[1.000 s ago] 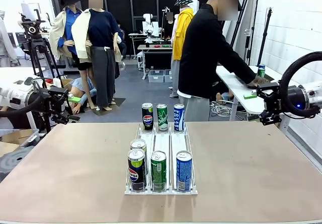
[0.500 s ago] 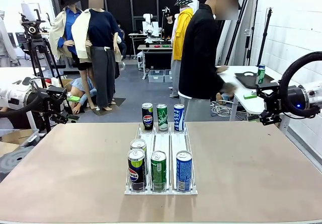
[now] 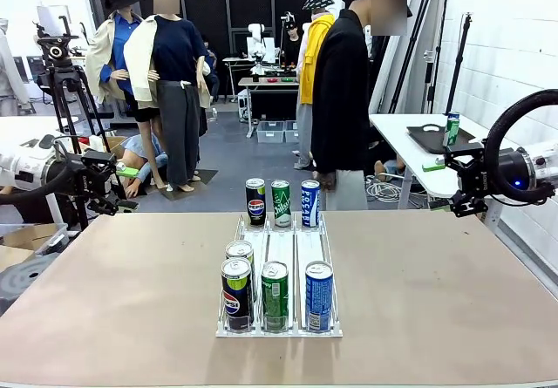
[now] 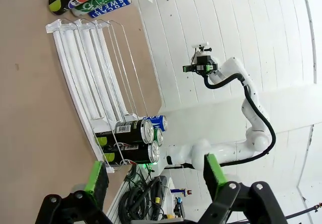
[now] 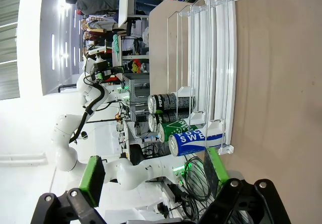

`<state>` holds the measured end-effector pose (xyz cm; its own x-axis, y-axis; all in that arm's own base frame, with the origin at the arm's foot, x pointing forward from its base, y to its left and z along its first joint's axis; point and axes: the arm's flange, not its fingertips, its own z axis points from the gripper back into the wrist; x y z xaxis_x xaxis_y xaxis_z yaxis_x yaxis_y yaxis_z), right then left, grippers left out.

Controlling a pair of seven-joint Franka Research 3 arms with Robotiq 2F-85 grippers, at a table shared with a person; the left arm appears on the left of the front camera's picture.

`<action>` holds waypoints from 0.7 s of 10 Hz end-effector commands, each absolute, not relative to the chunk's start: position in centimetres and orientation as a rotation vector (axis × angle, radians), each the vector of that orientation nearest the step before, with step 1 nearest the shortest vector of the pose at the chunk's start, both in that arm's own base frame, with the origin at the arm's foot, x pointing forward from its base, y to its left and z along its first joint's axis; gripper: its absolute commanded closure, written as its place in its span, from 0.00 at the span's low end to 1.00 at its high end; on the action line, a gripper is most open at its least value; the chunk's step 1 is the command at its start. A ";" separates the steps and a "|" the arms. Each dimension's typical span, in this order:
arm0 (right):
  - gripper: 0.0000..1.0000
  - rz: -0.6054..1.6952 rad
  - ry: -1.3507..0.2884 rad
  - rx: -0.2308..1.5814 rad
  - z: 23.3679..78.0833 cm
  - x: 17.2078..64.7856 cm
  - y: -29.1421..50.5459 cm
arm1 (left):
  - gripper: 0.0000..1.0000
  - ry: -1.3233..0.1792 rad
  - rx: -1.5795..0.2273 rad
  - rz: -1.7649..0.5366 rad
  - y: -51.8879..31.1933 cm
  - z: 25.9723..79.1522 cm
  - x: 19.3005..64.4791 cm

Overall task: Retrieve and hand over the desired beverage to the person.
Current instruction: Place the picked can on the Handle tray extended by the person.

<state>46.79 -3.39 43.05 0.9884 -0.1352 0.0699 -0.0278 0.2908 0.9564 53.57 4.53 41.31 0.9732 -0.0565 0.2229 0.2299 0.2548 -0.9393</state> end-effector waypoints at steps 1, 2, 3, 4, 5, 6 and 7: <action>0.00 -0.073 -0.141 1.267 43.1 46.7 -3.2 | 0.00 -0.152 -1.292 -0.201 4.5 41.4 53.6; 0.00 -0.073 -0.141 1.267 43.1 46.7 -3.2 | 0.00 -0.152 -1.292 -0.201 4.5 41.4 53.6; 0.00 -0.073 -0.141 1.267 43.1 46.7 -3.2 | 0.00 -0.152 -1.292 -0.201 4.5 41.4 53.6; 0.00 -0.073 -0.141 1.267 43.1 46.7 -3.2 | 0.00 -0.152 -1.292 -0.201 4.5 41.4 53.6; 0.00 -0.073 -0.141 1.267 43.1 46.7 -3.2 | 0.00 -0.152 -1.292 -0.201 4.5 41.4 53.6; 0.00 -0.073 -0.141 1.267 43.1 46.7 -3.2 | 0.00 -0.152 -1.292 -0.201 4.5 41.4 53.6; 0.00 -0.073 -0.141 1.267 43.1 46.7 -3.2 | 0.00 -0.152 -1.292 -0.201 4.5 41.4 53.6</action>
<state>46.79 -3.39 43.05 0.9884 -0.1352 0.0699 -0.0278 0.2908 0.9564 53.57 4.53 41.32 0.9732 -0.0565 0.2229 0.2299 0.2548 -0.9393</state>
